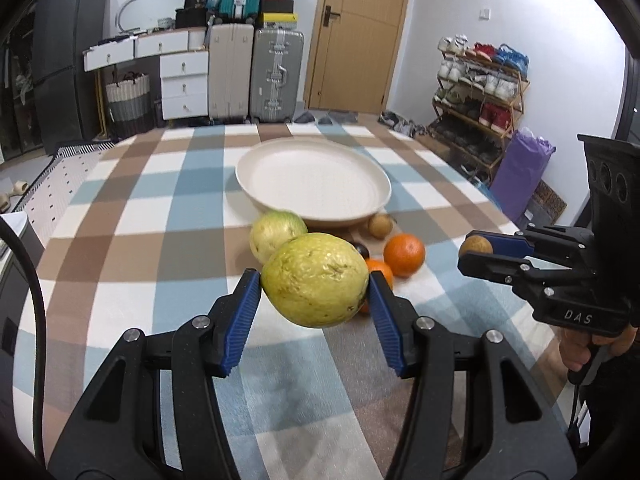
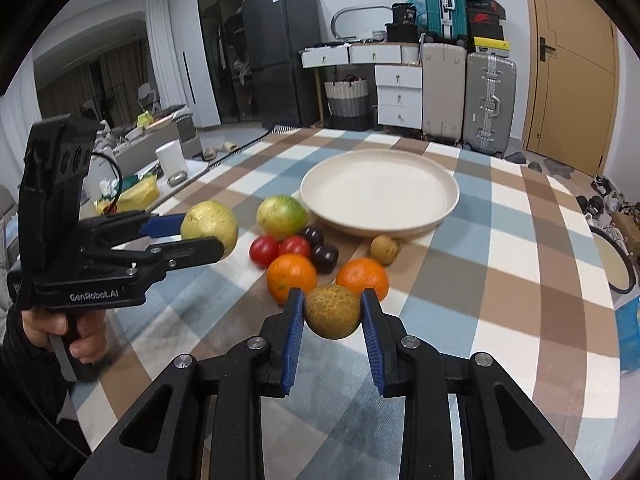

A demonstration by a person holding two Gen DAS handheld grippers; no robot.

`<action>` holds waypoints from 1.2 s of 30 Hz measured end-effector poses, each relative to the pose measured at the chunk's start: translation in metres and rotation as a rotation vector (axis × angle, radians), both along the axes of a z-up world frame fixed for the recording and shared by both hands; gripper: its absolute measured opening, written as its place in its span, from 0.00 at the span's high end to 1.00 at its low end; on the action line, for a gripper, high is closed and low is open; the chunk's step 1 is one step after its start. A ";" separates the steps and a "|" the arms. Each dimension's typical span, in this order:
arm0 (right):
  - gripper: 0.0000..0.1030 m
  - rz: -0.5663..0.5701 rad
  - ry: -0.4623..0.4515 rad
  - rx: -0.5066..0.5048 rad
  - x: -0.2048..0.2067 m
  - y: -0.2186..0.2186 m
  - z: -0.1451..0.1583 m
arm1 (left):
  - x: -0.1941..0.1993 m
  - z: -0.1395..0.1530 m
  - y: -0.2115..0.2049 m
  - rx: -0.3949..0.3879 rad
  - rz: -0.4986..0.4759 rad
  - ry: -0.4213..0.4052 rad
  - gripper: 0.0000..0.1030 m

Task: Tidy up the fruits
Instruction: 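Carry the guava and kiwi over the white plate and release both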

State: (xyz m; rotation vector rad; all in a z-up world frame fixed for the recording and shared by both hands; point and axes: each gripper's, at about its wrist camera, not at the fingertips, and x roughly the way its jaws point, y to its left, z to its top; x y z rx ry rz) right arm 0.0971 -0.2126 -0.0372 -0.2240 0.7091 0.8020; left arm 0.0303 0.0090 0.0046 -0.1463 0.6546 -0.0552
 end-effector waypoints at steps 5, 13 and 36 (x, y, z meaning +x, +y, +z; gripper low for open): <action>0.71 -0.019 -0.015 0.040 0.011 -0.001 0.012 | 0.007 0.014 0.006 -0.001 0.023 -0.035 0.49; 0.71 -0.039 -0.045 0.070 0.031 -0.005 0.026 | 0.026 0.031 0.009 0.001 0.041 -0.071 0.49; 0.71 -0.055 -0.070 0.081 0.091 0.009 0.054 | 0.089 0.033 0.012 0.010 0.036 -0.055 0.49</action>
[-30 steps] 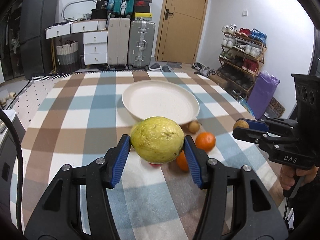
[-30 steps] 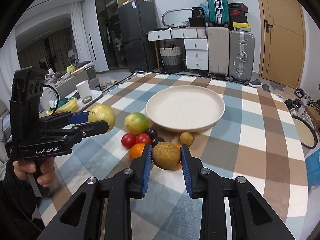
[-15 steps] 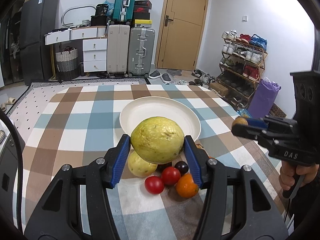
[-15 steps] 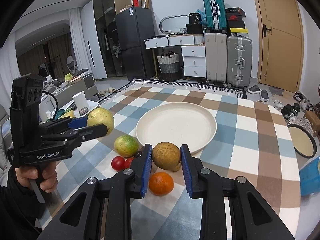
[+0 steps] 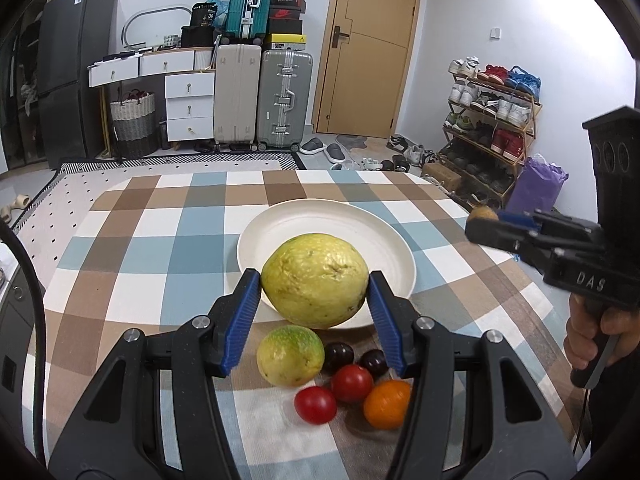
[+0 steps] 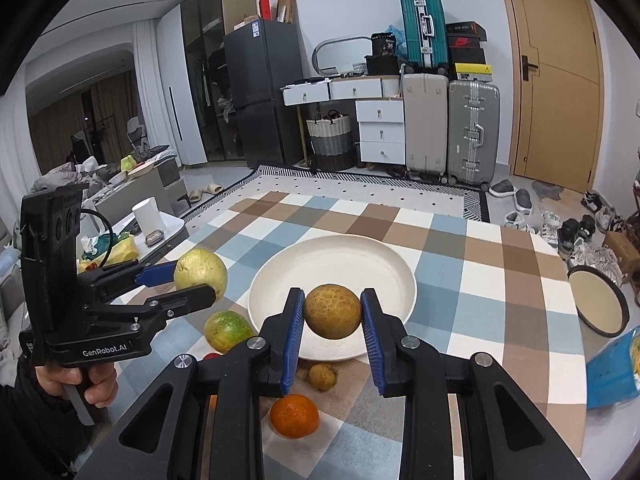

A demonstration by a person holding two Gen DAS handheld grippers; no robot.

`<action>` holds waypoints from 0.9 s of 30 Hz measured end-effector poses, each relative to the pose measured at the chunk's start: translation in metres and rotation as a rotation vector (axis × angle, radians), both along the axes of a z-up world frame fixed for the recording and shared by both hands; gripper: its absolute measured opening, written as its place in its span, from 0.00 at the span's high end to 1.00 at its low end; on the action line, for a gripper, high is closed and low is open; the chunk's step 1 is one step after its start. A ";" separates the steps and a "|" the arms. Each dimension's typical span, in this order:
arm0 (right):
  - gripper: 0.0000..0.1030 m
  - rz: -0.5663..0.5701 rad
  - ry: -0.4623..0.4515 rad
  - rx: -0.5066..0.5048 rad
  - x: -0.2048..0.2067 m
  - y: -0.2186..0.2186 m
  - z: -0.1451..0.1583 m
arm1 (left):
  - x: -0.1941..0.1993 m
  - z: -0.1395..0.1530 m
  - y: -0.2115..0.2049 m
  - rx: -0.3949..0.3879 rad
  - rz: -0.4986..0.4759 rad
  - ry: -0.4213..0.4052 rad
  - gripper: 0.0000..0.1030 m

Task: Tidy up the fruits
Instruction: 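Carry the guava and kiwi over the white plate and release both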

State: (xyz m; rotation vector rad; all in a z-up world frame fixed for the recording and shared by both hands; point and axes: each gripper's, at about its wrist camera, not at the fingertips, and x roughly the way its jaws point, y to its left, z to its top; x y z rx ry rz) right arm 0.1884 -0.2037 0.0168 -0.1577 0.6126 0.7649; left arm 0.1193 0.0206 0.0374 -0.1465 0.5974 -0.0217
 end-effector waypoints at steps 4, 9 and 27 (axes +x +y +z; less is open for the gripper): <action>0.71 0.000 0.026 -0.001 0.006 0.004 -0.013 | 0.016 -0.006 0.003 0.002 0.007 0.016 0.49; 0.71 -0.004 0.059 0.007 0.017 0.007 -0.027 | 0.031 -0.014 0.005 -0.001 0.006 0.033 0.49; 0.71 -0.022 0.149 0.012 0.047 0.020 -0.074 | 0.064 -0.046 0.002 -0.005 0.004 0.084 0.49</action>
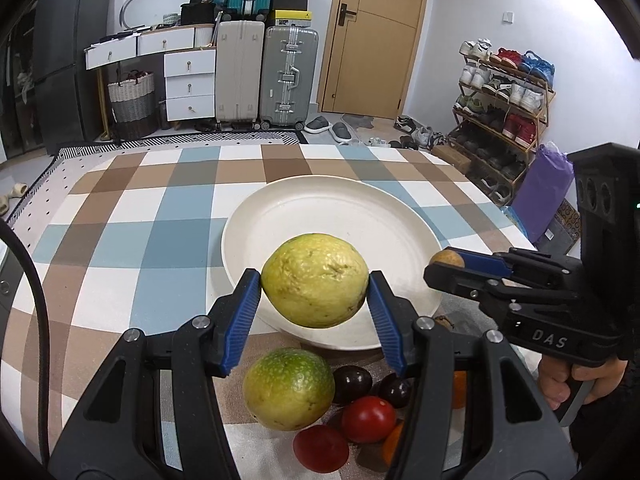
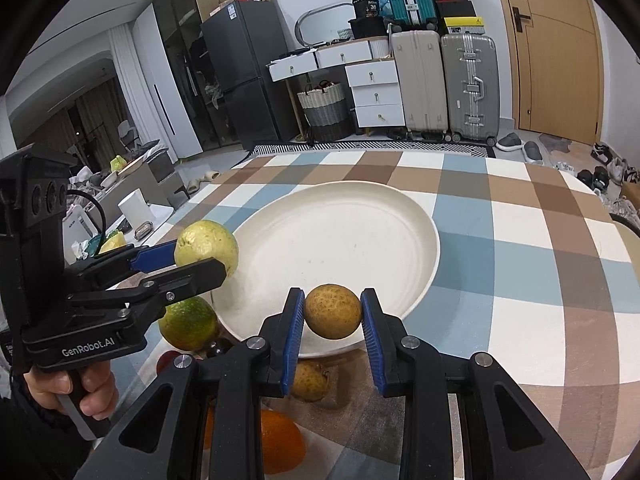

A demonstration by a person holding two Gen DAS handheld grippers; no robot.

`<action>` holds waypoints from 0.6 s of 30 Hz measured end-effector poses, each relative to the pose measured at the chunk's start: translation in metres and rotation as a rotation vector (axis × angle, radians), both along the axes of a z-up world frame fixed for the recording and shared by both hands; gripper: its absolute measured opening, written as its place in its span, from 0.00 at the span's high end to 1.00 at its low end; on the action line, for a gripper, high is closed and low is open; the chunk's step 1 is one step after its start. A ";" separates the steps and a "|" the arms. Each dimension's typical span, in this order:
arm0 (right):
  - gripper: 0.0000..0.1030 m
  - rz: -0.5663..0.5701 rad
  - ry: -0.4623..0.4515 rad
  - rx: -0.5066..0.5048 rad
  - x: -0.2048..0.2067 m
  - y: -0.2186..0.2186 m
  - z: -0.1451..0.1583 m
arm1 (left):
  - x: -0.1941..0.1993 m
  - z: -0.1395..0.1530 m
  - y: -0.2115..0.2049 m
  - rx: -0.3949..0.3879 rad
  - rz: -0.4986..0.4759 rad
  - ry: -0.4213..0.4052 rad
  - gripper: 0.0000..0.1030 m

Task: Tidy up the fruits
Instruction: 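Carry the guava and kiwi over the white plate and release both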

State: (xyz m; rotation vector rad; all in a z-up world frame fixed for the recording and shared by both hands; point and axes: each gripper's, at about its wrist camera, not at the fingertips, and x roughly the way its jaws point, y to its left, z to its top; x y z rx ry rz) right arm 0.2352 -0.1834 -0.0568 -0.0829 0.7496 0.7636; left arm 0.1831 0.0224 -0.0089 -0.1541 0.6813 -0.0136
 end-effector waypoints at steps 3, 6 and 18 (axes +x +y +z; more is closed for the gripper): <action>0.71 -0.006 0.015 -0.013 0.003 0.002 -0.004 | 0.000 -0.001 0.000 0.005 0.004 0.001 0.49; 0.53 -0.009 0.009 -0.030 0.002 0.004 -0.005 | 0.001 -0.001 0.001 0.004 0.003 0.001 0.49; 0.32 -0.032 -0.042 -0.044 -0.012 -0.012 0.002 | 0.000 -0.002 0.001 0.020 0.011 -0.022 0.49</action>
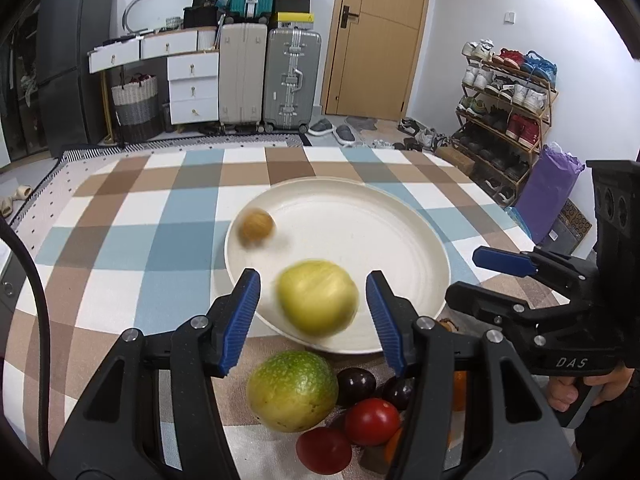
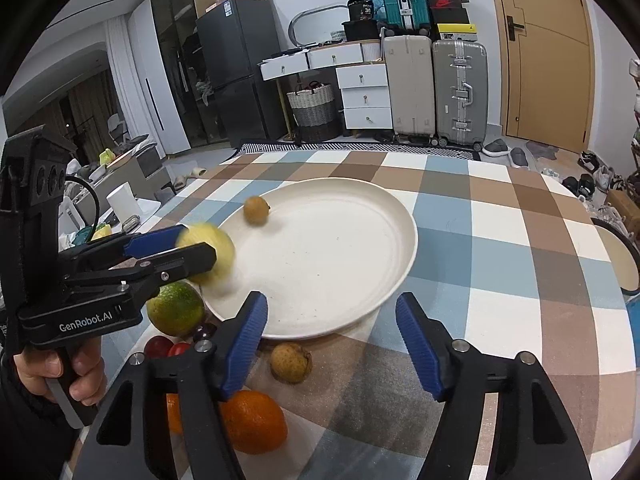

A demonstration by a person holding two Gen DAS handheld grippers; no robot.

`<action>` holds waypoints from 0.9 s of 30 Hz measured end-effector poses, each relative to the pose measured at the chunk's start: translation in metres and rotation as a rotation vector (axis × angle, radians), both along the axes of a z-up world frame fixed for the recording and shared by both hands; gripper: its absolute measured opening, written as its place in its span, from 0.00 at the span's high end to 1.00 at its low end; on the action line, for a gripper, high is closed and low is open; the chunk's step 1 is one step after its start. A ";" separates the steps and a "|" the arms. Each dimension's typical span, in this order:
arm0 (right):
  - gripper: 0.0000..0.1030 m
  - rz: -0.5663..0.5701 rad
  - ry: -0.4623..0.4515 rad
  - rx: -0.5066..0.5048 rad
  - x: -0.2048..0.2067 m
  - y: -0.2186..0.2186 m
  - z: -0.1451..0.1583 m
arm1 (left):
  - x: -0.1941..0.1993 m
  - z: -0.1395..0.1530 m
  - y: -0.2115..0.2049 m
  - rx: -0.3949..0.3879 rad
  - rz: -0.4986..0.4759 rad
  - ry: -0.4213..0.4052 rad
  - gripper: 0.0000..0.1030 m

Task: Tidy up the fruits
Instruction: 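Carry the guava and kiwi over the white plate and release both, then withdraw both tools from the plate toward the remaining fruits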

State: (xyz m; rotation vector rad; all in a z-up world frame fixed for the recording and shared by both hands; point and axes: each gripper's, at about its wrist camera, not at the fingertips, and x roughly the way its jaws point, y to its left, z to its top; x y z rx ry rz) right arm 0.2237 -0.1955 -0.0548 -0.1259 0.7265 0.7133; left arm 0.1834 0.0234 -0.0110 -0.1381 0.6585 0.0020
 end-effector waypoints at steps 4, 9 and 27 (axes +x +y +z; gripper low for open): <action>0.28 -0.003 0.005 0.006 -0.001 -0.002 0.000 | -0.003 0.002 0.004 -0.004 0.009 -0.006 0.44; 0.22 -0.002 -0.017 -0.017 -0.005 -0.001 0.000 | -0.011 0.005 0.011 -0.021 0.022 -0.006 0.22; 0.00 0.027 -0.024 -0.061 -0.025 -0.009 -0.004 | -0.067 -0.002 0.019 0.013 0.070 0.024 0.00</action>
